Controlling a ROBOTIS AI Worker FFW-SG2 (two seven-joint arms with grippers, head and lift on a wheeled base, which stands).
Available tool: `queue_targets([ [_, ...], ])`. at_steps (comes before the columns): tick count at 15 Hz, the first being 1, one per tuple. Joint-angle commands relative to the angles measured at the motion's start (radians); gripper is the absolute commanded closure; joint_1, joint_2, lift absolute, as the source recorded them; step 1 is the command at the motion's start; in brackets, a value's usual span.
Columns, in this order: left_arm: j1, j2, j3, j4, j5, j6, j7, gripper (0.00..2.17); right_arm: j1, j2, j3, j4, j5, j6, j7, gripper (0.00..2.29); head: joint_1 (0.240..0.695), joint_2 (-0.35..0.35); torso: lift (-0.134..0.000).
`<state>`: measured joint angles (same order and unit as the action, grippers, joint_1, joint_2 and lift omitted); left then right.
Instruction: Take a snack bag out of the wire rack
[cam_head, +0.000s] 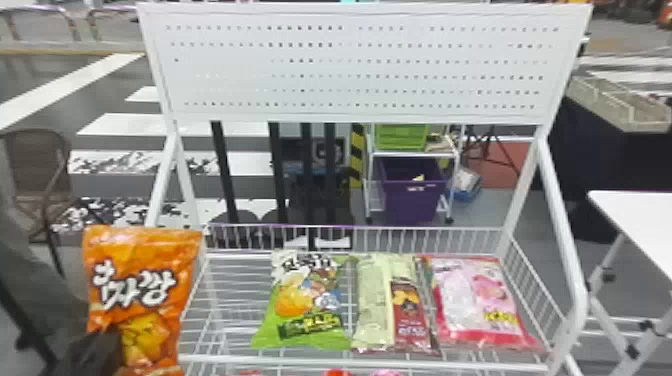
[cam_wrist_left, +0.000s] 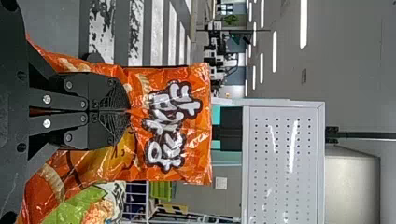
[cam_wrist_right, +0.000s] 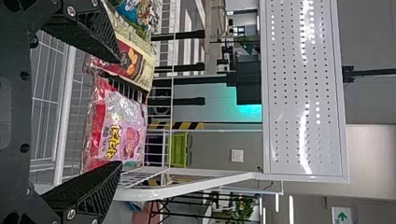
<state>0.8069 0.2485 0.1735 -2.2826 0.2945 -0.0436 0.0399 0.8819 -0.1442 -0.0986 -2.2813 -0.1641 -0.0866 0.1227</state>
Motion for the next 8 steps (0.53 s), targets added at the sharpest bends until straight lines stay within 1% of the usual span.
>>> queue_targets([
  [1, 0.0, 0.0, 0.0, 0.0, 0.0, 0.0, 0.0, 1.96, -0.001, 0.0, 0.002, 0.0, 0.002, 0.0, 0.0, 0.12, 0.499, 0.0, 0.0],
  [8, 0.0, 0.0, -0.003, 0.0, 0.0, 0.0, 0.0, 1.96, -0.004, 0.0, 0.005, 0.002, 0.002, 0.0, 0.0, 0.12, 0.499, 0.0, 0.0],
])
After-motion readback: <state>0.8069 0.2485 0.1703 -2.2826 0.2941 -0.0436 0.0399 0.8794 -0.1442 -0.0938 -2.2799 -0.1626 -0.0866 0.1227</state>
